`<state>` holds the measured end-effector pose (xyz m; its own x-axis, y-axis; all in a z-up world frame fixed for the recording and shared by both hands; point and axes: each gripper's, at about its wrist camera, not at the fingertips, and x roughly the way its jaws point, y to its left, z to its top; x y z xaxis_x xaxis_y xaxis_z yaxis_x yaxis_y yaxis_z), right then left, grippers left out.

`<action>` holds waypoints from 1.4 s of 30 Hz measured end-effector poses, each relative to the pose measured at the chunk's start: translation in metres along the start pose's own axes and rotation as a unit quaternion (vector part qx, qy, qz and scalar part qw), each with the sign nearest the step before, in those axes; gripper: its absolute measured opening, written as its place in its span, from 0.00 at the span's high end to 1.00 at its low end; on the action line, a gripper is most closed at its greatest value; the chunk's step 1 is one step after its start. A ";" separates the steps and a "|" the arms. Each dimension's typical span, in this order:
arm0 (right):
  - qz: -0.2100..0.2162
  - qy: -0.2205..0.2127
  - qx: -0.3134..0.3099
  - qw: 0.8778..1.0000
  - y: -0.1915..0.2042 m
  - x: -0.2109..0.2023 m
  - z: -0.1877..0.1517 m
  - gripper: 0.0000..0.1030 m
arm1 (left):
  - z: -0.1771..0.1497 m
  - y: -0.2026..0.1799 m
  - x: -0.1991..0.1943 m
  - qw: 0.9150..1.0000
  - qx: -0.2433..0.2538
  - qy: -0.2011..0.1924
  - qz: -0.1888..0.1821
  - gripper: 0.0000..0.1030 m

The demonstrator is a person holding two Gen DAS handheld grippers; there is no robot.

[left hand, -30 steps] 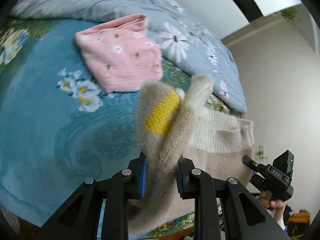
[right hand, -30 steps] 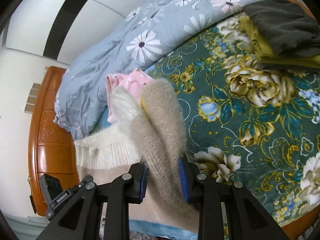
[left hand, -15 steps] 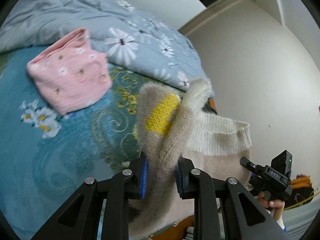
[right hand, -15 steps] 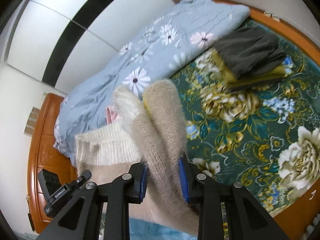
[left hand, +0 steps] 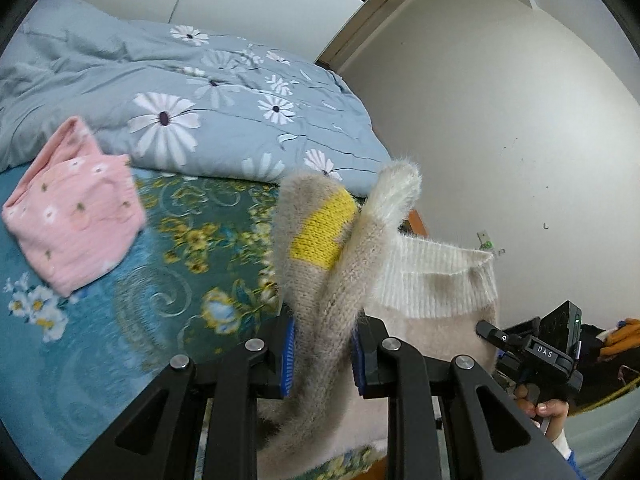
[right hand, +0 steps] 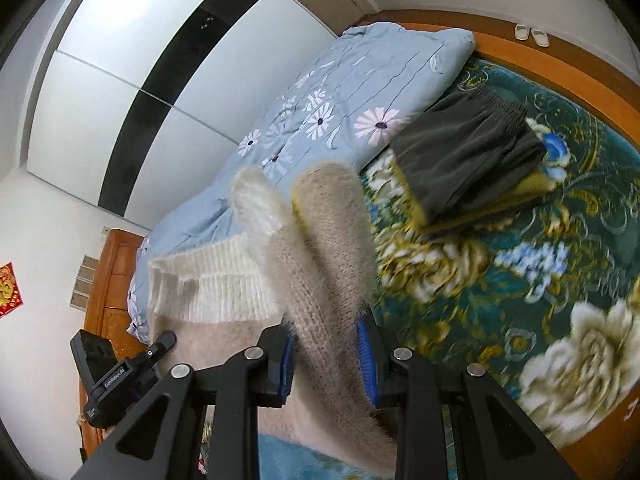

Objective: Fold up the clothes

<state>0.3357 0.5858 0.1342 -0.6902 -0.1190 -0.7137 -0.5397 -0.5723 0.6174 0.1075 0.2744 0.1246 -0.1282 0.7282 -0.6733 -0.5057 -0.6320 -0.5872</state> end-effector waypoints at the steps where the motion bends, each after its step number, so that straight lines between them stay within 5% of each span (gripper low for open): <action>1: 0.004 0.005 -0.005 1.000 -0.012 -0.001 0.013 0.72 | 0.002 -0.012 0.012 1.000 -0.001 -0.002 0.004 0.77; 10: 0.020 0.064 -0.031 0.997 -0.117 -0.016 0.141 0.72 | 0.012 -0.113 0.122 0.996 -0.077 0.012 0.043 0.77; 21: 0.041 0.075 -0.007 0.996 -0.182 0.000 0.229 0.72 | 0.057 -0.166 0.199 0.993 -0.079 0.045 0.073 0.77; 32: 0.017 0.093 0.030 0.995 -0.231 0.051 0.282 0.72 | 0.092 -0.158 0.289 0.989 -0.076 0.093 0.086 0.77; 42: -0.006 0.120 0.087 0.989 -0.291 0.101 0.281 0.72 | 0.093 -0.093 0.349 0.976 -0.119 0.135 0.122 0.76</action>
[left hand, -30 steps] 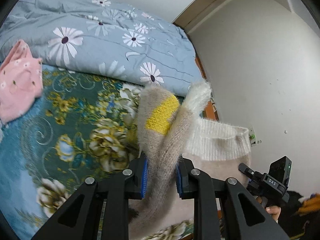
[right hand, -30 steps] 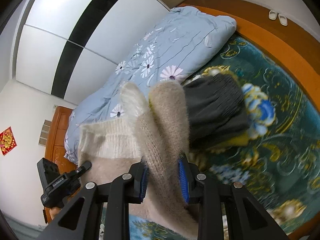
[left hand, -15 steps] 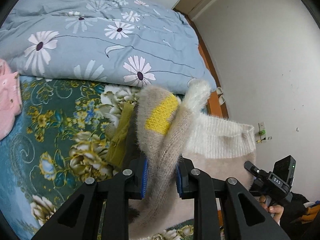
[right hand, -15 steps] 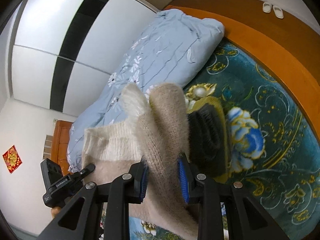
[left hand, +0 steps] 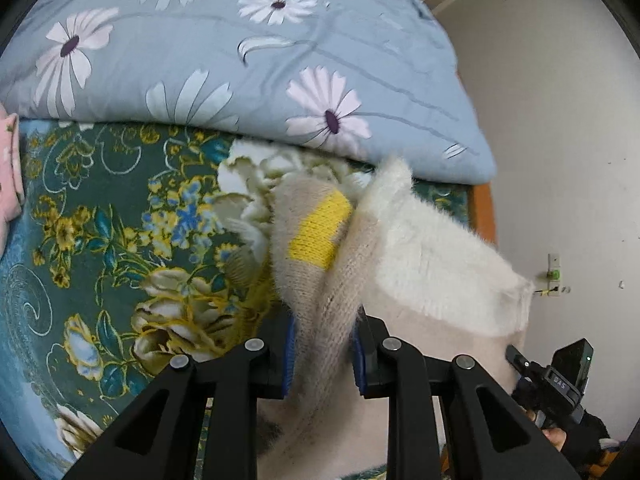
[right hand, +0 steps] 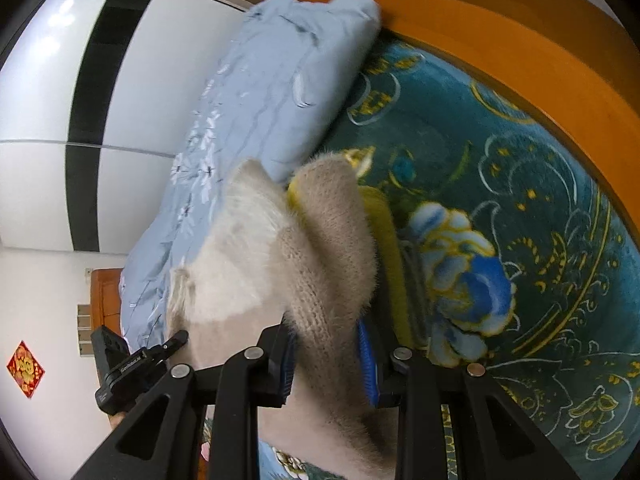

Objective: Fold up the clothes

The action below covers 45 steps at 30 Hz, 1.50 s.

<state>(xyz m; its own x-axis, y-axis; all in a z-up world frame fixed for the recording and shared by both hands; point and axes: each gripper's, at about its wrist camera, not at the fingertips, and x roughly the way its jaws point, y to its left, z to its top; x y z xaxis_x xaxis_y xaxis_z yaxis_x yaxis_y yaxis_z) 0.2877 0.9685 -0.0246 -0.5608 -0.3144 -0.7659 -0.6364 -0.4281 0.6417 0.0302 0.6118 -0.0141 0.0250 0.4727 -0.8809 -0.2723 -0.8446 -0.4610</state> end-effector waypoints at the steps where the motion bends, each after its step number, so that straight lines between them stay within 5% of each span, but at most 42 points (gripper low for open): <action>1: 0.000 0.001 0.005 1.000 -0.004 0.004 0.000 0.72 | 0.001 0.001 0.007 1.000 0.001 0.005 0.006 0.76; 9: -0.003 0.002 0.028 1.000 -0.017 0.021 0.004 0.72 | 0.015 0.008 0.040 0.999 -0.009 0.021 0.044 0.74; 17: -0.013 0.007 0.006 1.000 -0.008 0.011 0.009 0.64 | 0.012 0.005 0.019 0.999 -0.027 0.016 0.033 0.67; 25: -0.071 -0.042 -0.045 0.996 0.013 -0.028 0.003 0.60 | -0.010 0.008 -0.040 0.997 -0.035 -0.063 0.037 0.62; 29: -0.059 -0.053 -0.101 0.992 0.042 -0.039 -0.017 0.60 | -0.031 -0.015 -0.051 0.997 0.039 -0.063 0.010 0.62; 32: -0.045 -0.002 -0.165 0.985 0.070 -0.012 -0.038 0.59 | -0.050 -0.043 -0.040 0.993 0.108 -0.044 0.003 0.62; 35: -0.078 0.016 -0.208 0.975 0.082 0.016 -0.047 0.59 | -0.061 -0.058 -0.019 0.989 0.144 -0.025 0.013 0.62; 45: -0.112 0.025 -0.116 0.987 0.054 0.051 -0.014 0.60 | -0.048 -0.050 0.038 0.990 0.129 -0.001 0.054 0.62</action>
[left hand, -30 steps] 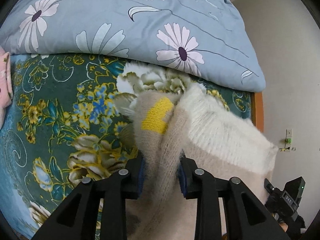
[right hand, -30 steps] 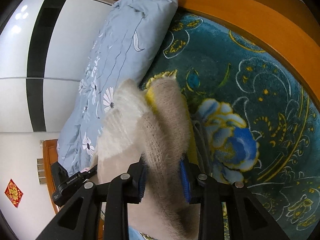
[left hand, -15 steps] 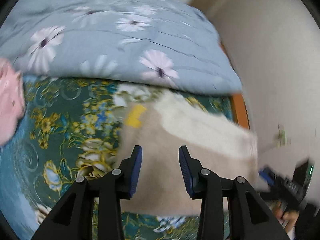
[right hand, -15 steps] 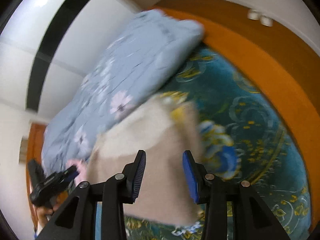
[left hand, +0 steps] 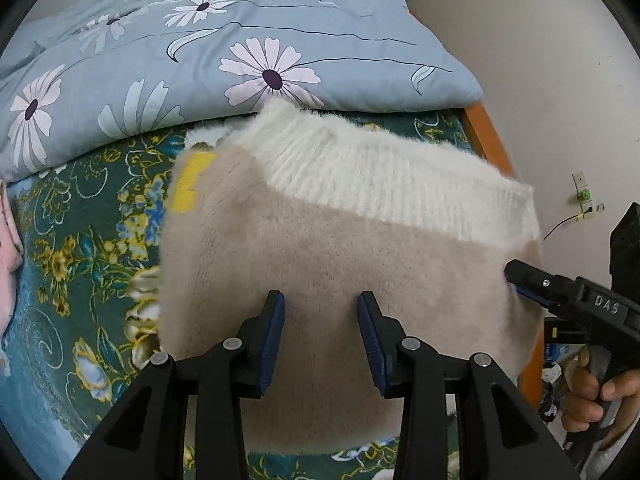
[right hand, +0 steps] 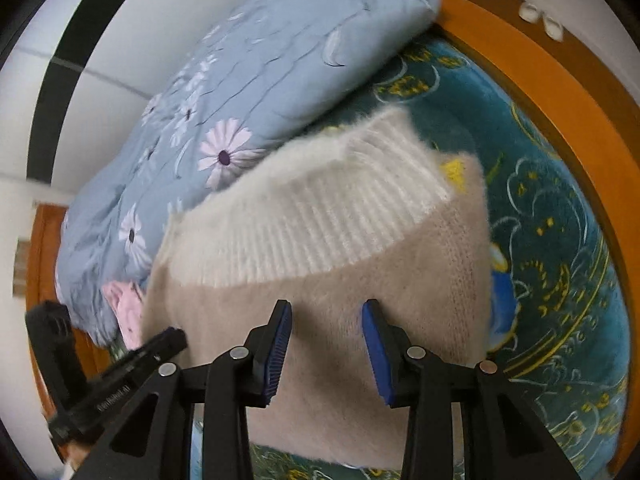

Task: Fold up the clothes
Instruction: 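Lower the folded sweater onto the dark folded garment with both grippers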

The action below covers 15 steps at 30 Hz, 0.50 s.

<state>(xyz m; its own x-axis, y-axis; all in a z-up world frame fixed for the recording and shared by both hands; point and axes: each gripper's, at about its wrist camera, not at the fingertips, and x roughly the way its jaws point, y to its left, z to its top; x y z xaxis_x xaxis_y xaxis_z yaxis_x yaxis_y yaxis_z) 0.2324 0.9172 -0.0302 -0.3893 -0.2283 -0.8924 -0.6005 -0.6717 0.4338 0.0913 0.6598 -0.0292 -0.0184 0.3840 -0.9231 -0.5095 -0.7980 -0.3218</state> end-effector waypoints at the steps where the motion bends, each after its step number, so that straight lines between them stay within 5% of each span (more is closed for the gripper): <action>1: -0.002 0.000 0.000 1.000 0.000 0.002 0.000 0.60 | 0.000 0.000 0.002 1.000 0.002 0.001 0.002 0.61; 9: -0.038 -0.012 -0.023 0.999 0.018 -0.006 -0.002 0.59 | -0.006 -0.001 -0.027 1.000 -0.012 -0.020 -0.002 0.61; 15: -0.009 -0.065 -0.036 0.997 0.023 -0.052 -0.054 0.59 | -0.046 -0.005 -0.059 0.998 -0.011 -0.054 -0.005 0.53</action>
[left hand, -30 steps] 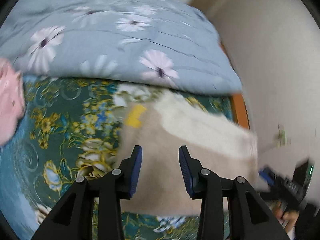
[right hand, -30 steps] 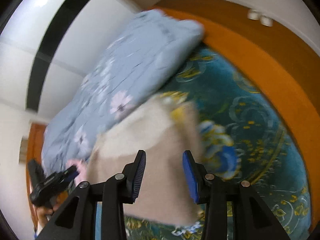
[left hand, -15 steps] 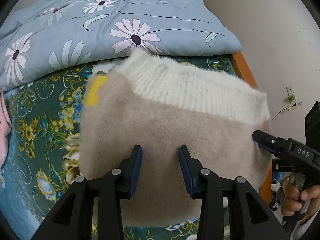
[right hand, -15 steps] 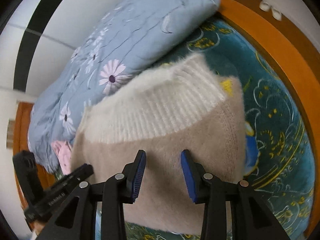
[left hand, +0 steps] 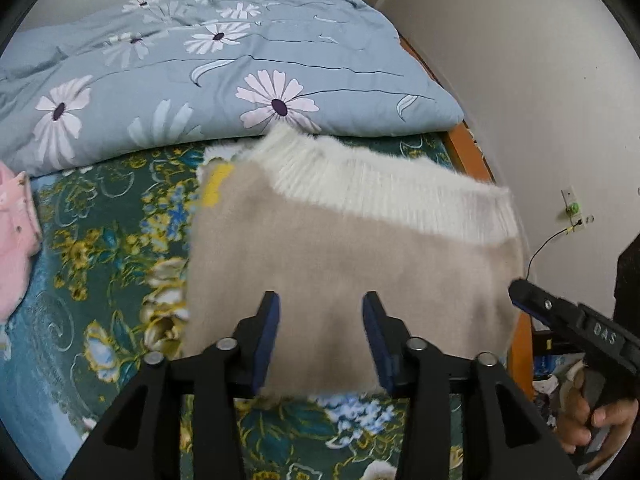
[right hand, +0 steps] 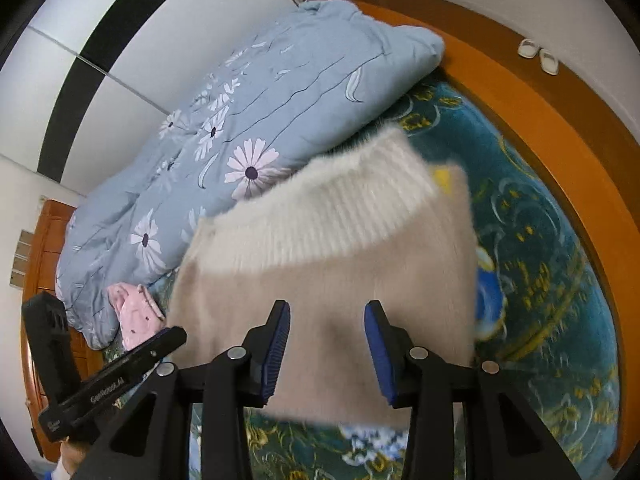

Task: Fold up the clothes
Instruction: 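Lower the folded sweater onto the dark folded garment with both grippers, then open both grippers and withdraw them from the stacked sweater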

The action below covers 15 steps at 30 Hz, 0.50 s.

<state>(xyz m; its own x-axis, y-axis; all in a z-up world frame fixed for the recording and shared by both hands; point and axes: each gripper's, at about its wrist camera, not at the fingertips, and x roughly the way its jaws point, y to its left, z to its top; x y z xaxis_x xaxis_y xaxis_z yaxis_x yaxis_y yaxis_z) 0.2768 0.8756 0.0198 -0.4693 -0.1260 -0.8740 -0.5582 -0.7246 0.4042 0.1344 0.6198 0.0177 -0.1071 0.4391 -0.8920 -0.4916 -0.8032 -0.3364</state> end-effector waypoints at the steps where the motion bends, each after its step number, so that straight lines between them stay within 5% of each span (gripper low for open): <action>1: -0.003 0.006 0.003 1.000 0.000 -0.002 -0.011 0.59 | -0.008 -0.001 -0.002 1.000 0.002 0.001 0.003 0.50; 5: -0.027 0.036 0.009 0.999 -0.003 0.000 -0.051 0.59 | -0.043 -0.002 -0.002 1.000 0.008 0.013 0.009 0.42; 7: -0.044 0.056 0.010 0.997 -0.006 0.007 -0.069 0.52 | -0.062 0.000 0.002 1.000 0.010 0.026 0.013 0.30; 11: -0.094 0.076 -0.006 0.993 -0.009 0.014 -0.099 0.43 | -0.093 0.007 0.011 0.999 -0.009 0.043 0.018 0.29; 13: -0.106 0.076 -0.018 0.991 -0.007 0.014 -0.105 0.34 | -0.102 0.007 0.013 0.999 -0.015 0.044 0.024 0.17; 15: -0.119 0.076 -0.030 0.990 -0.005 0.013 -0.110 0.30 | -0.108 0.003 0.014 0.999 -0.015 0.042 0.028 0.17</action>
<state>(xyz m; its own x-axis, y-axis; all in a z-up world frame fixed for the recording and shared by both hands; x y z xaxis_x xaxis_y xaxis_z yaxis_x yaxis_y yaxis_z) 0.3485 0.8027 -0.0230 -0.2192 -0.0444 -0.9747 -0.5963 -0.7846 0.1698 0.2250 0.5797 -0.0281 -0.0612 0.3588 -0.9314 -0.4613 -0.8377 -0.2924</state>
